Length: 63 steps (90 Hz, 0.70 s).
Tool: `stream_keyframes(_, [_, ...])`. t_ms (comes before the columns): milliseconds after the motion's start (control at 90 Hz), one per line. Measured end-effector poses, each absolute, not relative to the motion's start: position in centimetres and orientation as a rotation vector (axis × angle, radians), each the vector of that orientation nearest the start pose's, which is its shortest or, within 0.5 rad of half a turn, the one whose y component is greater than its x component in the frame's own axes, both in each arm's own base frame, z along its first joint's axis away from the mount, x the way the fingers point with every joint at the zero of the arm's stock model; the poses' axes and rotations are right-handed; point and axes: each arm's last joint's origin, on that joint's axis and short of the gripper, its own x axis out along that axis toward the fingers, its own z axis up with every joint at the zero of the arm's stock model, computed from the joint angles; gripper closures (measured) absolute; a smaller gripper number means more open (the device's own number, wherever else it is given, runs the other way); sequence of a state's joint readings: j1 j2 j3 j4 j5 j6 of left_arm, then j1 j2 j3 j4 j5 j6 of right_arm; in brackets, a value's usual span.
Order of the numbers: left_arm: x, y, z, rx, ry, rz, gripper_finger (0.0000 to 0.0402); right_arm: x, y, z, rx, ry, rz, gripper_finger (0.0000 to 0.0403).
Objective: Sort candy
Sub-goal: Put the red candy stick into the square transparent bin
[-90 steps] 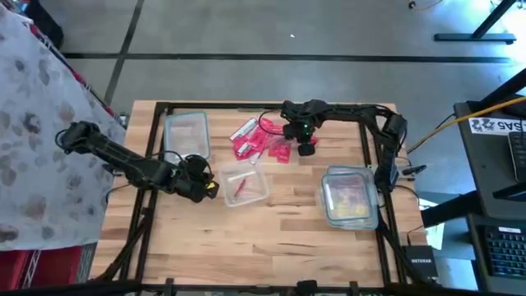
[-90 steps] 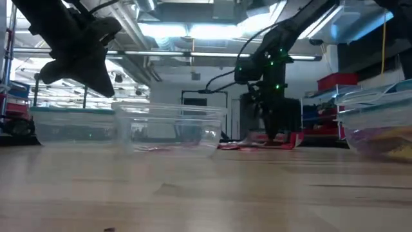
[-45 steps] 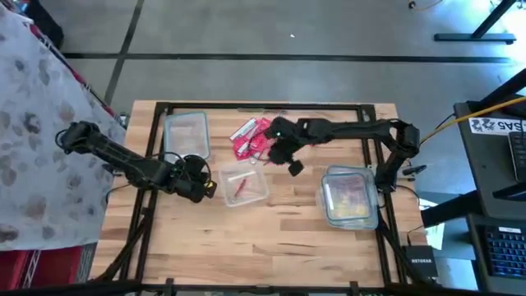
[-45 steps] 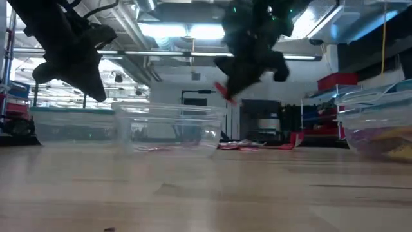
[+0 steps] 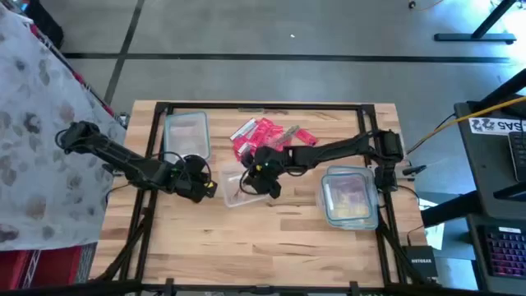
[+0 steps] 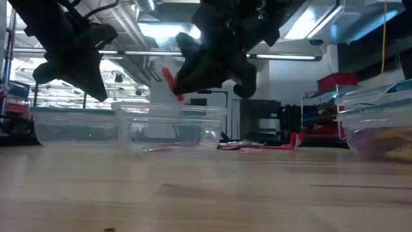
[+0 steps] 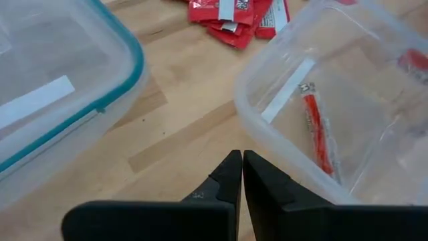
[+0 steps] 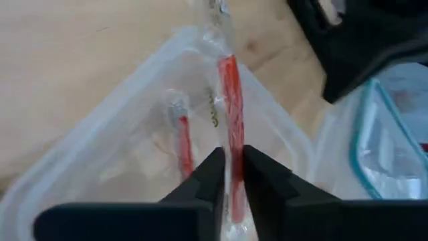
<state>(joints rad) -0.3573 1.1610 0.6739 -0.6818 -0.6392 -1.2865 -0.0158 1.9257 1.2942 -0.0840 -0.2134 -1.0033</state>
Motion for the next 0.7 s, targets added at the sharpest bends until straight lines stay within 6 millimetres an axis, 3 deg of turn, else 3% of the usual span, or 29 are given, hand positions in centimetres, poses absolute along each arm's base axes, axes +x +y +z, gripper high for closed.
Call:
stream_keyframes(244, [19.0,-5.3,20.1,-0.611,0.665,0.805,0.0402,41.9,-0.9,19.7,-0.875,0.590,0.374,0.0256])
stream_keyframes(422, [19.1,-5.3,20.1,-0.618,0.661,0.806,0.0402,40.4,-2.2,22.1,-1.001,0.698,0.237,0.0232])
stream_keyframes(533, [19.1,-5.3,20.1,-0.618,0.661,0.806,0.0402,38.4,-5.2,23.6,-0.964,0.783,0.230,0.0230])
stream_keyframes(700, [19.1,-5.3,20.1,-0.618,0.660,0.804,0.0402,34.8,-12.1,24.2,-0.810,0.996,0.088,0.0230])
